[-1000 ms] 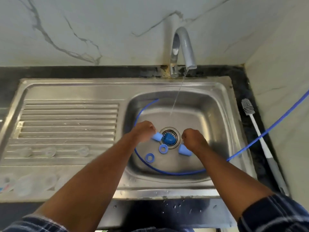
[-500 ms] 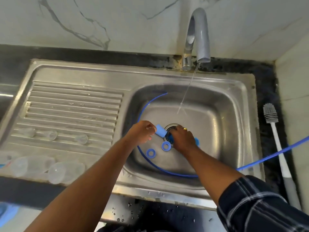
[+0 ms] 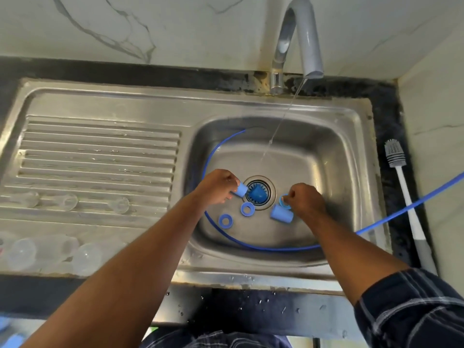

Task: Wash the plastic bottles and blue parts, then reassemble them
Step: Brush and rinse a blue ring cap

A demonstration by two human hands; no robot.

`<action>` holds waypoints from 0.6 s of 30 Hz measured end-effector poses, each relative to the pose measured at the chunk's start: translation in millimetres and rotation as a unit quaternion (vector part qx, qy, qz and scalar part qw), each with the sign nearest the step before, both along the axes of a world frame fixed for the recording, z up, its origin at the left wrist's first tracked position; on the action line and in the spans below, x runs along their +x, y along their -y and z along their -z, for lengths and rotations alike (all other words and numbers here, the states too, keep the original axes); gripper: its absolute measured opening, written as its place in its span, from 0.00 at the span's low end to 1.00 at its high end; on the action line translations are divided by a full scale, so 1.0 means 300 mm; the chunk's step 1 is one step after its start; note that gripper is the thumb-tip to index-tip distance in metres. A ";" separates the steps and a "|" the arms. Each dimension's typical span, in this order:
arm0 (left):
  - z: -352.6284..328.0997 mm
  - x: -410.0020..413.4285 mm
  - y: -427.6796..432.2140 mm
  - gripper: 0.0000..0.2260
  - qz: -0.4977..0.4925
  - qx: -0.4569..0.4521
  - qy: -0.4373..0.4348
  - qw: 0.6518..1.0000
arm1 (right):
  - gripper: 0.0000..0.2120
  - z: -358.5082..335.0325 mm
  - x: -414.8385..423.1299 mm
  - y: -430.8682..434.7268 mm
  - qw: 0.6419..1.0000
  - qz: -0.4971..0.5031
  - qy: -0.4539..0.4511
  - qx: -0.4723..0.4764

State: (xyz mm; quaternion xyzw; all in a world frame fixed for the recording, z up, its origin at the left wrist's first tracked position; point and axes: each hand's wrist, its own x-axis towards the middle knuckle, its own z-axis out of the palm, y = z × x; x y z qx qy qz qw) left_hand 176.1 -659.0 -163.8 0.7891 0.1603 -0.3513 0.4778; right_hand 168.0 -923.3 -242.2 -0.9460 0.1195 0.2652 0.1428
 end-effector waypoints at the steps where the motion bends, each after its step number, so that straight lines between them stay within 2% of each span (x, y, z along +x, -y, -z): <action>1: -0.002 -0.001 0.001 0.09 0.005 0.000 0.000 1.000 | 0.15 0.002 -0.003 -0.019 1.000 0.004 -0.011 -0.010; 4: -0.002 -0.010 -0.001 0.09 0.019 0.000 -0.005 1.000 | 0.19 0.011 -0.013 -0.096 0.998 0.010 -0.045 -0.048; 9: 0.001 -0.015 -0.013 0.10 0.028 0.000 0.000 1.000 | 0.09 -0.005 0.007 -0.131 0.995 0.027 -0.062 -0.068; 12: 0.010 -0.017 -0.019 0.10 0.025 -0.004 -0.006 1.000 | 0.11 -0.009 0.002 -0.118 0.995 0.032 -0.064 -0.067; 18: 0.025 -0.002 0.004 0.08 0.023 -0.020 -0.008 1.000 | 0.06 -0.010 0.016 -0.137 0.994 0.086 -0.055 -0.040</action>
